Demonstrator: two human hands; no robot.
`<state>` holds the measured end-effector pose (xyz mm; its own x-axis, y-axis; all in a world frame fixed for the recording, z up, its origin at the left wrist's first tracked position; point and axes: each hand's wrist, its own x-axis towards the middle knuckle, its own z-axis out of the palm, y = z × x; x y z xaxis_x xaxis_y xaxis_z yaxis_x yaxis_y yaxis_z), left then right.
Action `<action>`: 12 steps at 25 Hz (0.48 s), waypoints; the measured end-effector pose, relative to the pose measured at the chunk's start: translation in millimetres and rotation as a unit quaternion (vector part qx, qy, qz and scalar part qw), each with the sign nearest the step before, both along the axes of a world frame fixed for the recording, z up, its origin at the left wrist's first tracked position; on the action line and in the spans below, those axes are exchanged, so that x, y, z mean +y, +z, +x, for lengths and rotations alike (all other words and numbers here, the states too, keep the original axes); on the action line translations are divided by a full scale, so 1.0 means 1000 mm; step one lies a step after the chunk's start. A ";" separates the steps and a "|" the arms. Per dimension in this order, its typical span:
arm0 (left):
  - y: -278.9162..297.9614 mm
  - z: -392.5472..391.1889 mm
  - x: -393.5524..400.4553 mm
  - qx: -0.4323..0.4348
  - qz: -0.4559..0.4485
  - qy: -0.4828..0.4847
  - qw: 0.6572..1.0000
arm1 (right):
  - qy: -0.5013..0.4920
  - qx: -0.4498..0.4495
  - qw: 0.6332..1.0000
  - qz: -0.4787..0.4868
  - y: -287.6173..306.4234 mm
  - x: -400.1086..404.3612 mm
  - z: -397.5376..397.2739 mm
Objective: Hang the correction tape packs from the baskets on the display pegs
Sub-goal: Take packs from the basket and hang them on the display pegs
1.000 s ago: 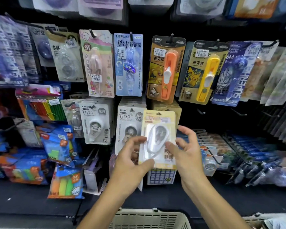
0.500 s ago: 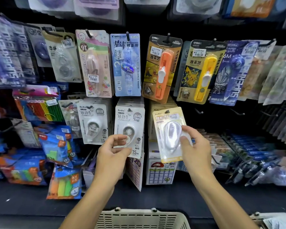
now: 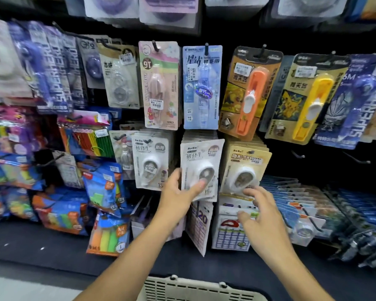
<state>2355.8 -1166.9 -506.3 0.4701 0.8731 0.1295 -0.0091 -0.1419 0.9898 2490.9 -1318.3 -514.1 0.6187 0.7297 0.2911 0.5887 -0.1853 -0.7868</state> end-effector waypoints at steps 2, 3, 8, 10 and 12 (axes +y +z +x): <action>0.009 -0.005 -0.001 -0.065 -0.002 -0.010 0.998 | -0.005 -0.004 1.000 -0.002 0.001 0.001 -0.001; 0.013 -0.011 0.001 -0.092 -0.012 -0.002 0.996 | -0.005 -0.003 1.000 -0.005 0.000 0.002 -0.001; 0.026 -0.070 0.034 -0.080 -0.098 0.159 0.979 | 0.051 -0.002 0.998 -0.048 -0.004 0.008 -0.011; 0.023 -0.085 0.040 -0.030 -0.090 0.164 0.982 | 0.075 -0.008 0.995 -0.069 -0.005 0.010 -0.017; 0.021 -0.089 0.044 -0.004 -0.077 0.156 0.985 | 0.092 -0.031 0.991 -0.088 -0.010 0.011 -0.021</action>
